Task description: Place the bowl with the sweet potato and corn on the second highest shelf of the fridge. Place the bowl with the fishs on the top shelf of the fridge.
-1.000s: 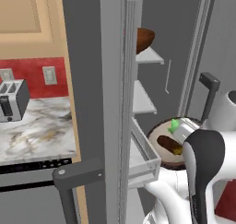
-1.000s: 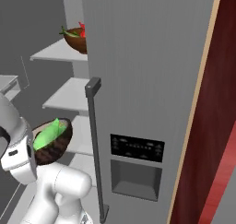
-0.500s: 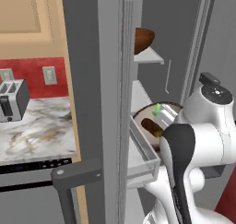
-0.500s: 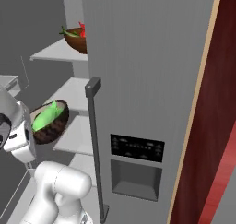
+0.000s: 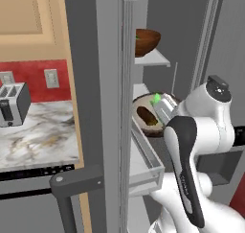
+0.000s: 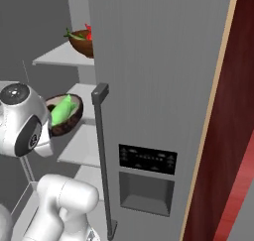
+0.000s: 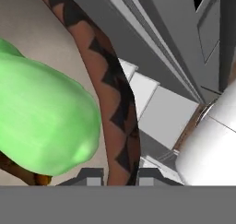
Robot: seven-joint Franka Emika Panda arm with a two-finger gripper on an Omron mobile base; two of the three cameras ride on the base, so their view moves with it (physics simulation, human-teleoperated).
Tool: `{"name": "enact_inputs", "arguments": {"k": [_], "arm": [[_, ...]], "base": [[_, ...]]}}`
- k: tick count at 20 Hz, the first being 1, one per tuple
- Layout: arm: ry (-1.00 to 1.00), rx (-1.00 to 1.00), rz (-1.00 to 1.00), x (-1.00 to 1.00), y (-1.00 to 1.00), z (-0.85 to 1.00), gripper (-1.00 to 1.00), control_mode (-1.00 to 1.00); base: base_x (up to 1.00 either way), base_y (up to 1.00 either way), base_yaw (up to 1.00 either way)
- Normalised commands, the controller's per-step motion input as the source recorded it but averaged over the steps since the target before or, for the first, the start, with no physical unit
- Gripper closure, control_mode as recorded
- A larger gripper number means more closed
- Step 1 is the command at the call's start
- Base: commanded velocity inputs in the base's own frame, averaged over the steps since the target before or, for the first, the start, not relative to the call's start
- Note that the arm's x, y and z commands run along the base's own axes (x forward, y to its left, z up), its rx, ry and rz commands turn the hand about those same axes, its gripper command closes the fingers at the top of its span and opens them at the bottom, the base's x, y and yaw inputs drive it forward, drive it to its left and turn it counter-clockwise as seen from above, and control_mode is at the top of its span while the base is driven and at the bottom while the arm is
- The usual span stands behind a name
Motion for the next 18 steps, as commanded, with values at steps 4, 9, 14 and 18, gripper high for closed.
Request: {"name": "enact_inputs", "arguments": {"k": [4, 9, 14, 18], "arm": [[-0.02, 0.04, -0.02, 0.79, 0.06, 0.00, 1.00, -1.00], [0.01, 0.00, -0.07, 0.81, 0.13, -0.13, 1.00, -1.00], [0.05, 0.00, -0.11, 0.95, 0.00, -0.36, 1.00, -1.00], [0.00, 0.00, -0.13, 1.00, 0.10, -0.19, 1.00, -1.00]], "base": [[0.00, 0.00, 0.00], [0.00, 0.00, 0.00], [0.00, 0.00, 0.00], [0.00, 0.00, 0.00]]}}
